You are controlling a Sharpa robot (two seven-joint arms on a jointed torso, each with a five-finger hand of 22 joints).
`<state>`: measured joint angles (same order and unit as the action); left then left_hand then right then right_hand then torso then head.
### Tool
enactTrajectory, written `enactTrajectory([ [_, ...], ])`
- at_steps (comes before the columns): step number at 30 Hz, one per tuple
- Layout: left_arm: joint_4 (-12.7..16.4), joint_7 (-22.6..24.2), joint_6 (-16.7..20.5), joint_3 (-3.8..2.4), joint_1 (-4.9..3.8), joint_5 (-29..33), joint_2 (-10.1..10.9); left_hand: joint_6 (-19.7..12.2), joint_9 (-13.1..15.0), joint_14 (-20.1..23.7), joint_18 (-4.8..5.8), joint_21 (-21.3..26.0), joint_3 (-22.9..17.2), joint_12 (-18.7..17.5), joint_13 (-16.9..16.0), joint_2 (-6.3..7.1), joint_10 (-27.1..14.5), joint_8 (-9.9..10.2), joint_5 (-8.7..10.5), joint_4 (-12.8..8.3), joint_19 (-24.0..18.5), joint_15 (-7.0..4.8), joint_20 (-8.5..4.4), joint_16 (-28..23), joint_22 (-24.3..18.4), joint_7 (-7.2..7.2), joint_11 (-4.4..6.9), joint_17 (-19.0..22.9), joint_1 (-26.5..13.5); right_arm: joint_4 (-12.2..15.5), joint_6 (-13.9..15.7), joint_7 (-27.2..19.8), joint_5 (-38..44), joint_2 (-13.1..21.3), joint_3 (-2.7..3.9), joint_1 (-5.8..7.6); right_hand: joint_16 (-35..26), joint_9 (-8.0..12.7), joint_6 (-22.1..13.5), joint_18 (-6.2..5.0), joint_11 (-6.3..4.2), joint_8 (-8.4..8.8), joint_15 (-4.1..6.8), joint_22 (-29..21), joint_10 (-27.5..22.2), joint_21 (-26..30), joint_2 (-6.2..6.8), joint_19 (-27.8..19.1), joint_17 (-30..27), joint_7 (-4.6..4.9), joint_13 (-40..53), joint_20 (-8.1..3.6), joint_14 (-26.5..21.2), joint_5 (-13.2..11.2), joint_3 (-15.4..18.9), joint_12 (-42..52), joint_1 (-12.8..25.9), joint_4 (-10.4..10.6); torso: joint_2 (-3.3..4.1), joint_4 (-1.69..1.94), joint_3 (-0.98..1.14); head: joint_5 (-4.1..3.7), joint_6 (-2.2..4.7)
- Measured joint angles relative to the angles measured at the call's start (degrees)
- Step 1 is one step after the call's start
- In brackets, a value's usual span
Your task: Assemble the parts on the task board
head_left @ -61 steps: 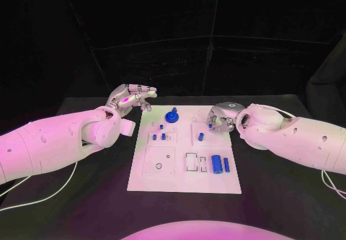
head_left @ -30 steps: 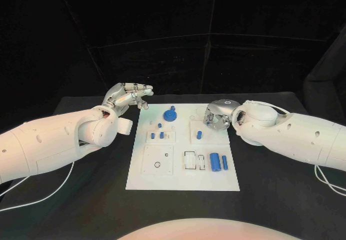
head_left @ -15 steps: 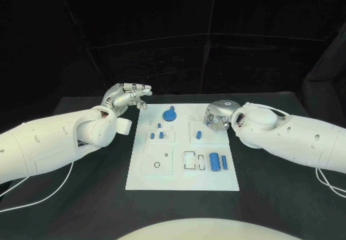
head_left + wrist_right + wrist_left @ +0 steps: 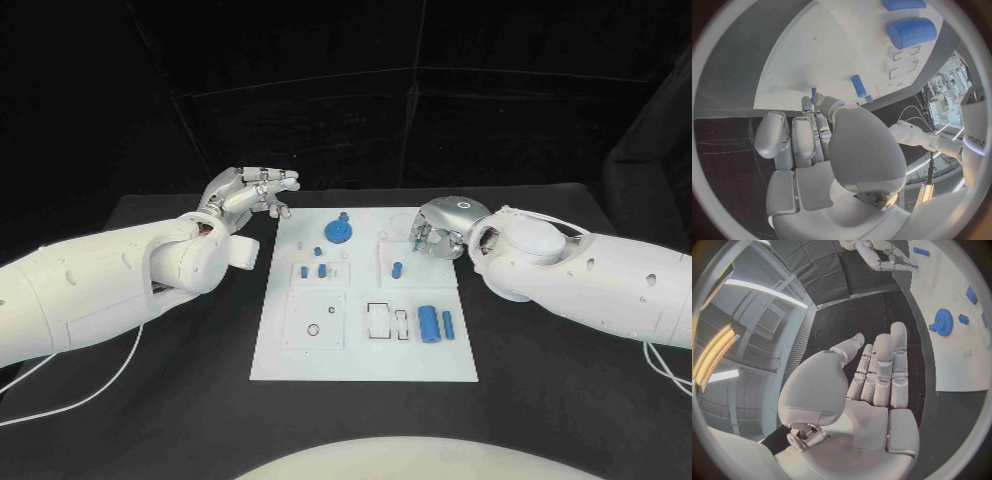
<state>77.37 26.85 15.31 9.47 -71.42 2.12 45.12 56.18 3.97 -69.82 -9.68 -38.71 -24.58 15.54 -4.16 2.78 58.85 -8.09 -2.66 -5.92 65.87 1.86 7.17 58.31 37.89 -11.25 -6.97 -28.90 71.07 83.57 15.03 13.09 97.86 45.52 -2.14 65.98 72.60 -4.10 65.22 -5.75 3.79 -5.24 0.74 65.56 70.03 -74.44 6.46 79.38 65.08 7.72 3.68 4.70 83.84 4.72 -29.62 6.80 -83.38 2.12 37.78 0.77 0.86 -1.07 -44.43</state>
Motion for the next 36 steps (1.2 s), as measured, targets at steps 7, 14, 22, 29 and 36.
enactTrajectory([
  [7,0.1,-0.1,0.2,0.00,0.00,0.1,0.2,-0.5,0.0,0.2,-0.01,0.3,0.3,0.3,0.0,-0.15,-0.6,-0.2,0.00,0.0,0.0,0.21,0.00,0.0,-0.2,-0.13,-0.19,0.2,0.1,4.9,3.6,-0.3,-0.9,2.9,0.06,0.04,0.3,0.0,0.2,0.00,-0.01,0.15,0.00,0.6,0.4,-0.3,0.00,0.2,0.0,0.17,0.0,0.20,0.0,0.6,-0.5,0.0,0.0,-0.5,-0.03,0.05,-0.05,-0.11,0.09],
  [14,0.2,-0.2,0.3,0.00,0.00,0.2,0.2,-0.6,0.0,0.2,0.00,0.3,0.3,0.5,0.0,-0.24,-0.6,-0.4,0.00,0.0,0.0,0.21,0.00,0.0,-0.2,-0.20,-0.21,0.2,0.2,10.3,6.0,-1.0,-1.8,4.2,0.31,0.15,0.5,0.0,0.2,0.00,-0.01,0.16,0.00,1.2,0.4,-0.8,0.01,0.4,0.2,0.17,0.1,-0.01,0.0,0.8,-0.7,-0.3,0.0,-0.7,-0.05,0.05,-0.07,0.13,0.27],
  [22,0.6,-0.2,0.3,0.00,-0.01,0.4,-0.2,-0.6,0.0,0.6,0.00,0.5,0.3,0.7,0.0,-0.24,-1.0,-0.4,0.00,0.0,-0.2,0.20,0.18,0.0,-0.3,-0.20,-0.19,0.3,0.2,13.4,7.3,-2.2,-2.3,1.9,0.41,0.18,0.5,0.0,0.2,-0.01,0.00,0.16,0.00,1.2,0.4,-0.8,0.14,0.4,0.2,0.17,0.0,0.00,0.0,0.8,-0.7,-0.3,0.2,-0.7,0.03,0.14,-0.14,1.13,0.41],
  [29,0.6,-0.2,0.3,-0.02,-0.03,0.5,-0.4,-0.8,0.0,0.6,0.00,0.5,0.3,0.7,0.0,-0.24,-1.0,-0.6,0.00,0.0,-0.2,0.20,0.18,0.0,-0.3,-0.41,-0.20,0.4,0.2,12.5,7.2,-3.3,-2.5,-2.7,0.35,-0.04,0.5,0.1,0.2,-0.01,0.00,0.25,0.00,1.2,0.4,-0.8,0.00,0.4,0.2,0.16,0.1,0.00,0.0,0.8,-0.9,-0.3,0.5,-0.9,0.09,0.03,-0.10,2.90,0.22],
  [36,0.5,-0.1,0.3,-0.03,-0.04,0.5,-0.9,-0.8,0.0,0.6,0.00,0.5,0.5,0.9,0.0,-0.24,-1.2,-0.6,0.00,-0.2,-0.2,0.20,0.18,0.0,-0.3,-0.40,-0.33,0.4,0.2,9.5,6.0,-4.4,-1.9,-7.3,0.08,-3.03,0.5,0.1,0.2,-0.01,0.00,0.44,-0.01,1.2,0.4,-0.8,0.00,0.4,0.1,0.16,0.0,0.00,0.0,0.8,-1.2,-0.5,0.5,-1.2,0.13,-0.01,-0.06,5.00,-0.44],
])
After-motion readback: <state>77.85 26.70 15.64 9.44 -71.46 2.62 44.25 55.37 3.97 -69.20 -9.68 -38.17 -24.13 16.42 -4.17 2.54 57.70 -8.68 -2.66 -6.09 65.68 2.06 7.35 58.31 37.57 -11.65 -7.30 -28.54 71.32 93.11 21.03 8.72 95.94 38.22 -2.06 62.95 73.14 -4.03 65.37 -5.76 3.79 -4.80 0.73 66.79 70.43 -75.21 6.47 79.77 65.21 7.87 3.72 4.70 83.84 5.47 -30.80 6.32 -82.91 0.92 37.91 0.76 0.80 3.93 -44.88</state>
